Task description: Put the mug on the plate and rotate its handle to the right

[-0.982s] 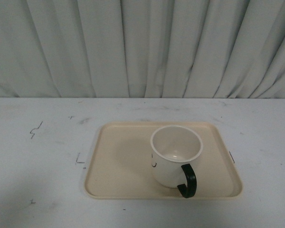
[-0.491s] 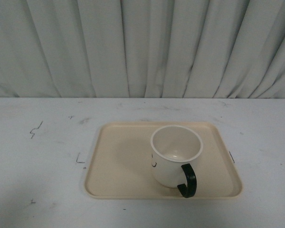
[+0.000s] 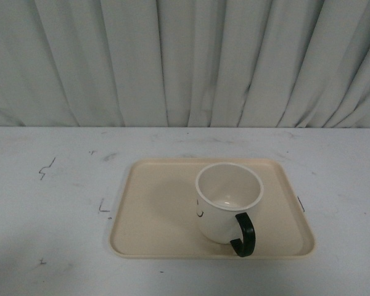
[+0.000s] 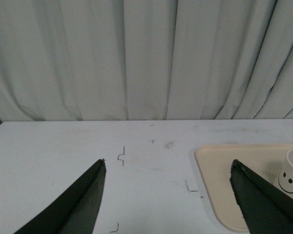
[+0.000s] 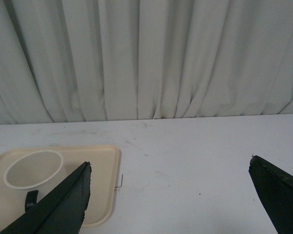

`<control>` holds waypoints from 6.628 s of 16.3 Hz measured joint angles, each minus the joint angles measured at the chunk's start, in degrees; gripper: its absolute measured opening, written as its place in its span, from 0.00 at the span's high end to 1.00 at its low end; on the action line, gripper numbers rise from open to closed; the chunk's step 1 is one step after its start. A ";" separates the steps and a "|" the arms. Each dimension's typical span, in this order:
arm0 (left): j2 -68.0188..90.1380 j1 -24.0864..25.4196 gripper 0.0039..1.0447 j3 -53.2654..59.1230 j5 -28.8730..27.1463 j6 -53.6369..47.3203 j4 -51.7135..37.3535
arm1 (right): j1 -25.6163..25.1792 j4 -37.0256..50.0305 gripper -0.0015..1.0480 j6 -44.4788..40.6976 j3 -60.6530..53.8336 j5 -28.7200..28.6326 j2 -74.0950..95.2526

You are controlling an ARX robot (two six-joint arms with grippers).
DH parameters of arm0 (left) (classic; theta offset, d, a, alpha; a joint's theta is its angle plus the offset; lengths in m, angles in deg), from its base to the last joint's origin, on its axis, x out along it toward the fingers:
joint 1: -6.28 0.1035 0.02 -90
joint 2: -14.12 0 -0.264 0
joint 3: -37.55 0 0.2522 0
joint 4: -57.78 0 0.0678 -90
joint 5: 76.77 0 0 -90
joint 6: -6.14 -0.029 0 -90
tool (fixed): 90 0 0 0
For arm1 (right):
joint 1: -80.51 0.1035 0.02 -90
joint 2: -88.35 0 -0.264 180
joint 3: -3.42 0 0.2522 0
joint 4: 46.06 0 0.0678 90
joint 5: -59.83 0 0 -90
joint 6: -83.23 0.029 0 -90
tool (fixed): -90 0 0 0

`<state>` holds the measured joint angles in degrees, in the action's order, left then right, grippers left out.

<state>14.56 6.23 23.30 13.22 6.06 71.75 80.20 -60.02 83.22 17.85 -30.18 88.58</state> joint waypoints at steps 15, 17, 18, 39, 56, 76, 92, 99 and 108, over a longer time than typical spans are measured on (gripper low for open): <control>0.00 0.00 0.06 0.00 -0.04 0.00 -0.02 | 7.39 -14.23 0.06 -19.47 52.50 -10.29 81.05; 0.00 0.00 0.06 0.00 -0.02 0.00 -0.02 | 11.78 -18.97 0.06 -12.37 59.93 -7.87 91.78; 0.00 0.00 0.06 0.00 -0.04 0.00 -0.02 | 13.79 -20.17 0.06 -7.26 62.66 -8.26 96.72; 0.00 0.00 0.06 0.00 -0.04 0.00 -0.02 | 15.58 -36.30 0.97 -16.17 94.77 -8.04 119.10; 0.00 0.00 0.06 0.00 -0.02 0.00 -0.02 | 21.68 -58.69 0.97 -67.63 116.37 -17.35 138.22; 0.00 0.04 0.06 0.00 -0.09 0.00 0.00 | 13.88 49.13 0.80 -7.45 48.41 15.47 99.51; 0.00 0.04 0.06 0.00 0.00 0.00 0.00 | 0.00 51.63 0.98 -0.81 2.45 0.31 55.47; 0.00 0.04 0.06 0.00 -0.02 0.00 0.00 | 0.00 33.29 0.98 -0.81 0.02 0.20 33.38; 0.00 0.04 0.06 0.00 -0.02 0.00 -0.02 | 0.00 20.28 0.98 -0.81 0.00 0.20 19.76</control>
<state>14.56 6.27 23.30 13.20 6.06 71.72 80.20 -39.74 82.41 17.85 -29.98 108.34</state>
